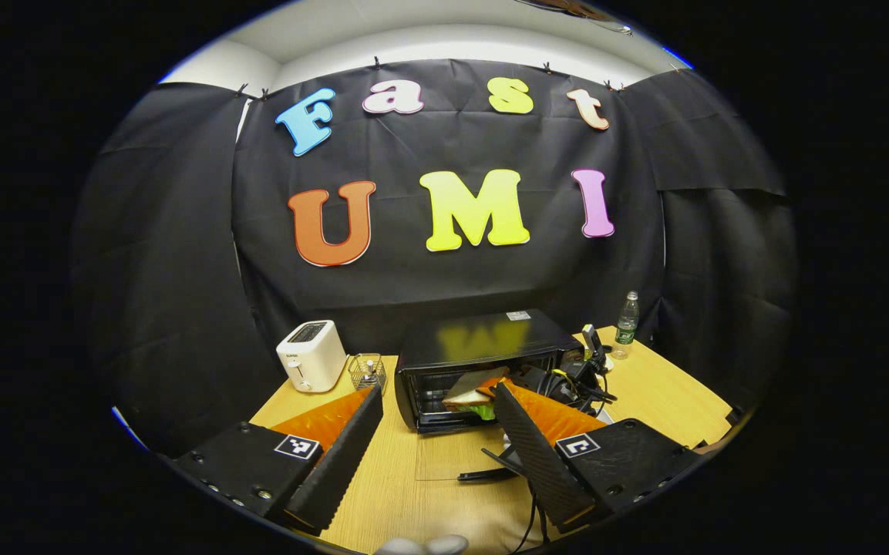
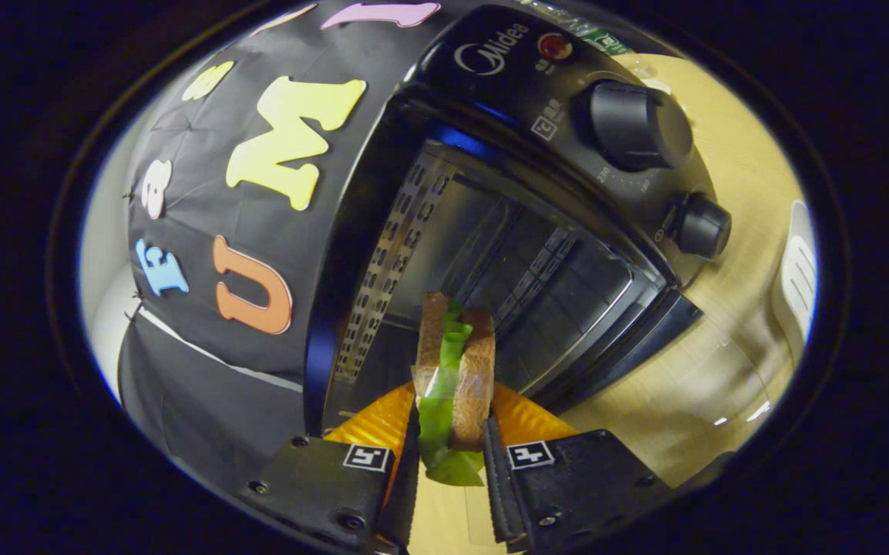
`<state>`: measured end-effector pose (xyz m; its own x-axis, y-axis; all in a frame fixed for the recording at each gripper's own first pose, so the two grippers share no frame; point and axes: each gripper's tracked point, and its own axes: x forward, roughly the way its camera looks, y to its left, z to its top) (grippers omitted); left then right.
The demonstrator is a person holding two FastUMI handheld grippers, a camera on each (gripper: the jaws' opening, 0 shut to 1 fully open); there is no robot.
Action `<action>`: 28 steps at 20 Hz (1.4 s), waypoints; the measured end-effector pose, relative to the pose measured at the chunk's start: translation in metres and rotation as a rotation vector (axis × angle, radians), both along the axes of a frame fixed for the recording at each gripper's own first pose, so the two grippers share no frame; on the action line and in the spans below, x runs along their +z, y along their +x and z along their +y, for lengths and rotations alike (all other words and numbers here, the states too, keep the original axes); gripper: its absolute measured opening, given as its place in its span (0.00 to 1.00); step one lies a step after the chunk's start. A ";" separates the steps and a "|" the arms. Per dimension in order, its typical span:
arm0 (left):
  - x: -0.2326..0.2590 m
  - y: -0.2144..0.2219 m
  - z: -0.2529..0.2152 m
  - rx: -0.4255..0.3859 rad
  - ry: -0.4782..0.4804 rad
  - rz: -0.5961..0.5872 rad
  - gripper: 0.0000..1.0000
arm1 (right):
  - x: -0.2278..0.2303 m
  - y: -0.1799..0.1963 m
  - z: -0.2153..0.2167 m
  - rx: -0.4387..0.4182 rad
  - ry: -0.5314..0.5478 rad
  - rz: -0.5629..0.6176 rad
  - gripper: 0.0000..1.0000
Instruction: Open the electric oven with the left hand, put the food in, and close the electric oven.
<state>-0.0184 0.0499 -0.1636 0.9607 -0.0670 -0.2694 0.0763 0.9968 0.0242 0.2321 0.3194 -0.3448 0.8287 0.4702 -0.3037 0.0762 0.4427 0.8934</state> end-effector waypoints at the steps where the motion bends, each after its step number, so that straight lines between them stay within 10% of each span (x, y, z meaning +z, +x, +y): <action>1: -0.002 0.001 0.001 0.001 -0.003 0.003 0.95 | 0.000 0.000 0.000 0.005 -0.035 -0.004 0.39; 6: -0.001 0.004 0.000 -0.003 -0.004 -0.002 0.95 | 0.007 0.006 -0.005 0.018 -0.233 -0.072 0.43; 11: -0.004 0.004 0.001 0.002 -0.009 -0.001 0.95 | 0.005 0.009 -0.022 0.034 -0.397 -0.097 1.00; 16: -0.005 0.003 -0.002 -0.003 -0.008 0.001 0.95 | -0.003 0.005 -0.046 0.060 -0.728 -0.152 0.95; 28: -0.002 0.002 0.004 0.017 0.000 -0.019 0.95 | 0.026 -0.025 -0.072 0.074 -0.768 -0.209 0.96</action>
<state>-0.0161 0.0542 -0.1652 0.9667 -0.0502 -0.2508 0.0586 0.9979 0.0259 0.2066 0.2477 -0.3184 0.8790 0.2492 -0.4066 -0.1132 0.9373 0.3296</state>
